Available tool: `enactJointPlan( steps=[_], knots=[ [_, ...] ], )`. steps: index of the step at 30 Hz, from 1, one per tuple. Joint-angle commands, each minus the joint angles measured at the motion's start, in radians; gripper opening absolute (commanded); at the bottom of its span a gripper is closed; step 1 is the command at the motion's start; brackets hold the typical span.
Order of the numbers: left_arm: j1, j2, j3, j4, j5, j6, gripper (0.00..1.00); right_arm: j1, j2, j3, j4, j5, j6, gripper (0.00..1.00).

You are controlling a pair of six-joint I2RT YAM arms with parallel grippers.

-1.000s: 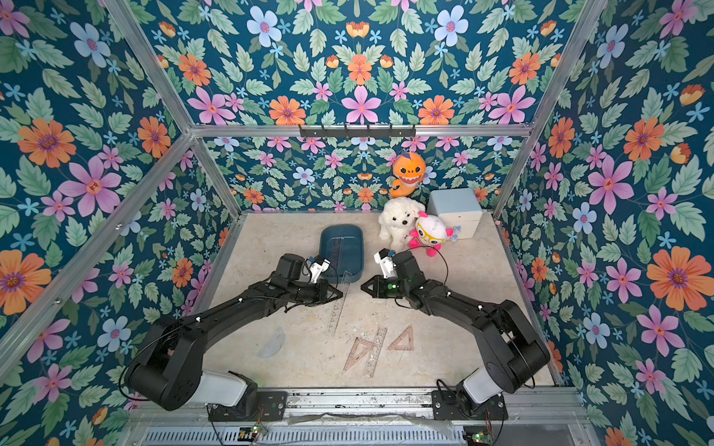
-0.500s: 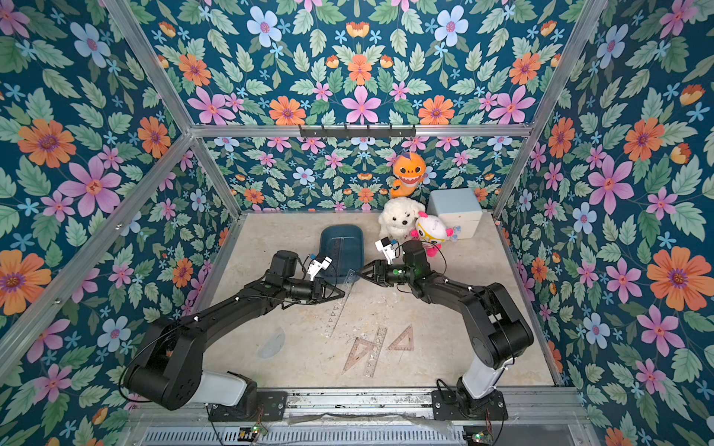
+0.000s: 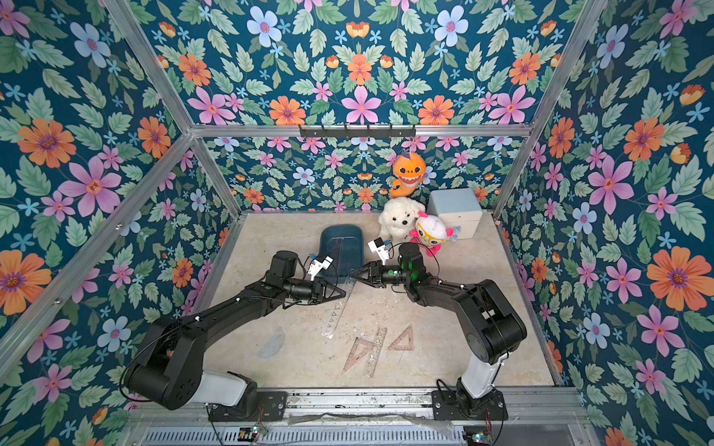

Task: Put the scattered rulers into the storage box
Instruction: Place the ruler in the storage box.

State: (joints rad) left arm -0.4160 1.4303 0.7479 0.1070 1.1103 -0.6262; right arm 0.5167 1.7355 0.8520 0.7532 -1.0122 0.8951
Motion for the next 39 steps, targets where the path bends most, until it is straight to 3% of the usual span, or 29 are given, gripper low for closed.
enactJointPlan(
  steps=[1,4,8,12,15,19,22,25,31,33,37,39],
  knots=[
    [0.002,0.006,0.002,0.028,0.01,-0.006,0.0,0.002,-0.003,-0.002,0.075,-0.02,0.022,0.2],
    [0.003,0.01,0.005,0.027,0.005,-0.007,0.0,0.0,0.001,0.0,0.081,-0.019,0.026,0.07],
    [0.003,0.013,0.011,0.026,-0.009,-0.009,0.0,-0.007,0.015,0.022,0.088,-0.024,0.031,0.0],
    [0.02,0.017,0.053,-0.039,-0.063,0.037,0.4,-0.036,0.048,0.114,-0.002,-0.053,-0.035,0.0],
    [0.065,0.019,0.12,-0.173,-0.181,0.126,0.54,-0.075,0.086,0.27,-0.269,-0.075,-0.231,0.0],
    [0.094,0.017,0.222,-0.343,-0.421,0.228,0.6,-0.125,0.222,0.606,-0.694,-0.08,-0.52,0.0],
    [0.097,0.037,0.267,-0.374,-0.539,0.233,0.63,-0.147,0.359,0.902,-0.995,-0.059,-0.708,0.0],
    [0.098,0.075,0.32,-0.395,-0.595,0.245,0.64,-0.154,0.533,1.251,-1.313,-0.048,-0.883,0.0],
    [0.098,0.17,0.368,-0.386,-0.617,0.251,0.63,-0.162,0.882,1.934,-1.675,-0.012,-1.0,0.0],
    [0.097,0.189,0.376,-0.379,-0.612,0.252,0.63,-0.162,0.899,1.944,-1.646,0.0,-1.004,0.0],
    [0.1,0.213,0.394,-0.362,-0.607,0.252,0.63,-0.163,0.805,1.701,-1.461,0.002,-0.997,0.0],
    [0.1,0.225,0.398,-0.361,-0.605,0.255,0.63,-0.162,0.793,1.655,-1.431,-0.014,-1.001,0.0]
  ],
)
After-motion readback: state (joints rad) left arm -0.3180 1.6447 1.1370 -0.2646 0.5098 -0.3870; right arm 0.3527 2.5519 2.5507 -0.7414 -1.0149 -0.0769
